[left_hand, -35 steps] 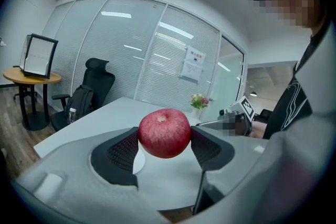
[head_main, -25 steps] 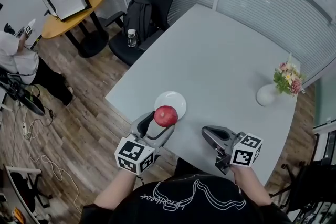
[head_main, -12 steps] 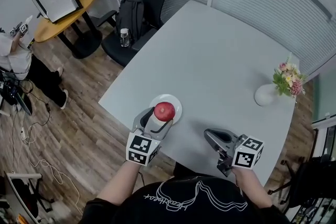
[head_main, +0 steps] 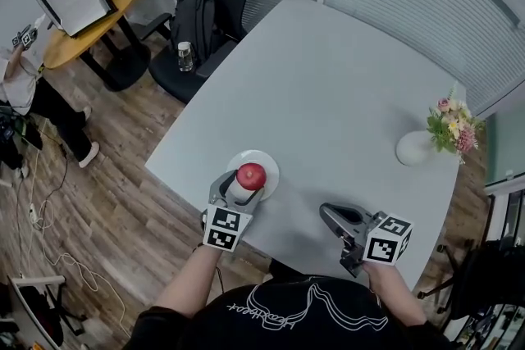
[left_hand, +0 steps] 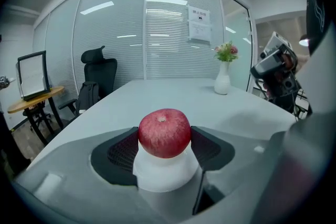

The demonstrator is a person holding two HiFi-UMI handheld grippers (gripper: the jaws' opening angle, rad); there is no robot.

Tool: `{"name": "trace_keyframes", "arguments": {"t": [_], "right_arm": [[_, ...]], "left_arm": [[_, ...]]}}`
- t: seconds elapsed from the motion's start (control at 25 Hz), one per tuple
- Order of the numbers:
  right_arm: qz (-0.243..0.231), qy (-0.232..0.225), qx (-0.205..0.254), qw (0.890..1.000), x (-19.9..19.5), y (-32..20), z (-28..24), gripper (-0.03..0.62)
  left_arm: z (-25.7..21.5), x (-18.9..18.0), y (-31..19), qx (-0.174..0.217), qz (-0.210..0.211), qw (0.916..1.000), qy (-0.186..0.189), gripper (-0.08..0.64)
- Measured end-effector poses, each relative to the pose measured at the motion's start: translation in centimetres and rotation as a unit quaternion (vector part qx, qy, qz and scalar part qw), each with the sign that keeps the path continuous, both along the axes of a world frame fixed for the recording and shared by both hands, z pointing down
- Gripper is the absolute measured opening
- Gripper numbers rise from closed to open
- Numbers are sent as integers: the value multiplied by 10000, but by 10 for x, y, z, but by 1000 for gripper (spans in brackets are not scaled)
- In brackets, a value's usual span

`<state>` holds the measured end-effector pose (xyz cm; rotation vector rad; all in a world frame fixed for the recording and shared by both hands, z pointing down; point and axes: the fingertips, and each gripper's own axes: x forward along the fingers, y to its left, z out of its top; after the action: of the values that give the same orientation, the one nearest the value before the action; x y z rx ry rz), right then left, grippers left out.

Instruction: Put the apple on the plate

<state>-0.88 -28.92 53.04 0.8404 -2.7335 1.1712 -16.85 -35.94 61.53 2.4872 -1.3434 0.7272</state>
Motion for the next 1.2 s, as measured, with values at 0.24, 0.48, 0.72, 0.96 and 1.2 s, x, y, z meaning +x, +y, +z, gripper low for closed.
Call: {"name": "trace_keyframes", "arguments": {"t": [0.24, 0.48, 0.72, 0.96, 1.2], "right_arm": [[117, 89, -98, 9998, 11, -2, 5, 8], [56, 91, -62, 9999, 15, 3, 3, 8], [74, 59, -66, 9999, 17, 4, -1, 8], [43, 59, -36, 10000, 13, 5, -1, 8], [-94, -19, 68, 9999, 1, 9, -8, 8]], "left_arm": [[24, 0, -5, -194, -58, 9998, -49, 318], [36, 1, -5, -184, -99, 9996, -172, 318], [36, 0, -6, 37, -132, 9994, -306, 318], [40, 0, -8, 105, -146, 9994, -296, 322], [32, -3, -3, 145, -188, 9997, -83, 347]]}}
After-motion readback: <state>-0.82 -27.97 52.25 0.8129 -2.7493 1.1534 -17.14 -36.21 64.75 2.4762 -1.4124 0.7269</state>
